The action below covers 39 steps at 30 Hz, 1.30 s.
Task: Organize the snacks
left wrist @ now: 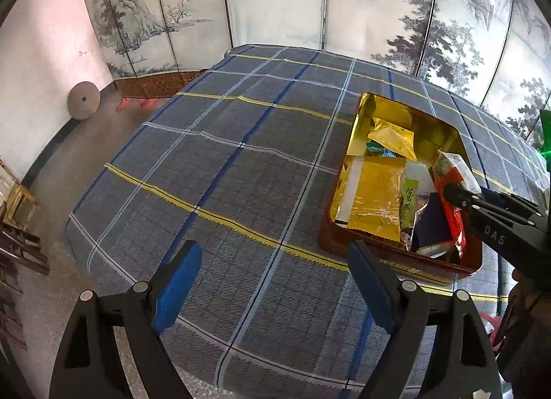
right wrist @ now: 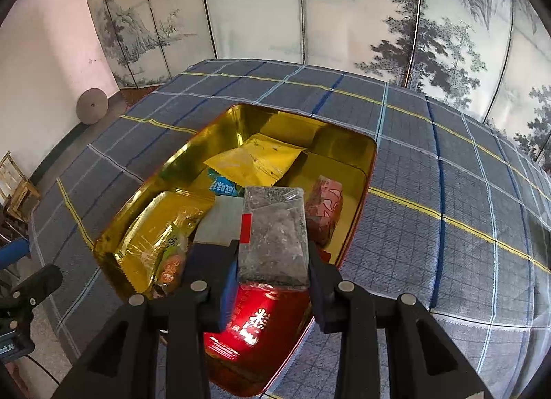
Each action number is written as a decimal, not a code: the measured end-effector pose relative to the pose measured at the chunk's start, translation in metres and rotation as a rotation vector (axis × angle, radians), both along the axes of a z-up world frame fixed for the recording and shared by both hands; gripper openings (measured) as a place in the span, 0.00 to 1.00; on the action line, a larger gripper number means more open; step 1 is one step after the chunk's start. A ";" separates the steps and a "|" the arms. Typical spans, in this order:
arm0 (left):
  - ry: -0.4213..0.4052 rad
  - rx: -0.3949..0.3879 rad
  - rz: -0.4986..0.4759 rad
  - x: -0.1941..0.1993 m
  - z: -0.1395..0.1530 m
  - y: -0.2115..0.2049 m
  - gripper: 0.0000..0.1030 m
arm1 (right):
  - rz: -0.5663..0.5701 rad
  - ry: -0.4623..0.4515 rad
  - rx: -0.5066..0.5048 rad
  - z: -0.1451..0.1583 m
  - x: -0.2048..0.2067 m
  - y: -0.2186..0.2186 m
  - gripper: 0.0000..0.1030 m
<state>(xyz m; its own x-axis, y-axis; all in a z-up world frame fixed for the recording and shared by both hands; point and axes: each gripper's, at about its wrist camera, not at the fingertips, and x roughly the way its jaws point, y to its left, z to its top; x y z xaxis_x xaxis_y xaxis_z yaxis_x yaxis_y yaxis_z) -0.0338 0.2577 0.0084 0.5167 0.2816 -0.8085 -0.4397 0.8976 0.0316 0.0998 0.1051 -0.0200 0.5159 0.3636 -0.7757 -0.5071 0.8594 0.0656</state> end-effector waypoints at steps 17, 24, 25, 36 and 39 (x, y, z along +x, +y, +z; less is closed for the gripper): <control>0.018 0.008 -0.019 0.004 -0.002 -0.012 0.84 | -0.010 0.008 -0.005 -0.005 -0.005 0.003 0.53; 0.016 0.008 -0.021 0.004 0.000 -0.016 0.85 | -0.001 -0.002 0.011 0.002 -0.017 0.000 0.66; 0.014 0.009 -0.021 0.004 0.000 -0.017 0.86 | -0.004 -0.009 0.022 0.004 -0.021 -0.001 0.69; 0.017 0.014 -0.029 0.004 0.001 -0.025 0.87 | -0.014 -0.046 0.046 0.020 -0.054 -0.018 0.79; 0.016 0.011 -0.031 0.004 0.002 -0.026 0.87 | -0.012 -0.038 0.039 0.021 -0.061 -0.023 0.79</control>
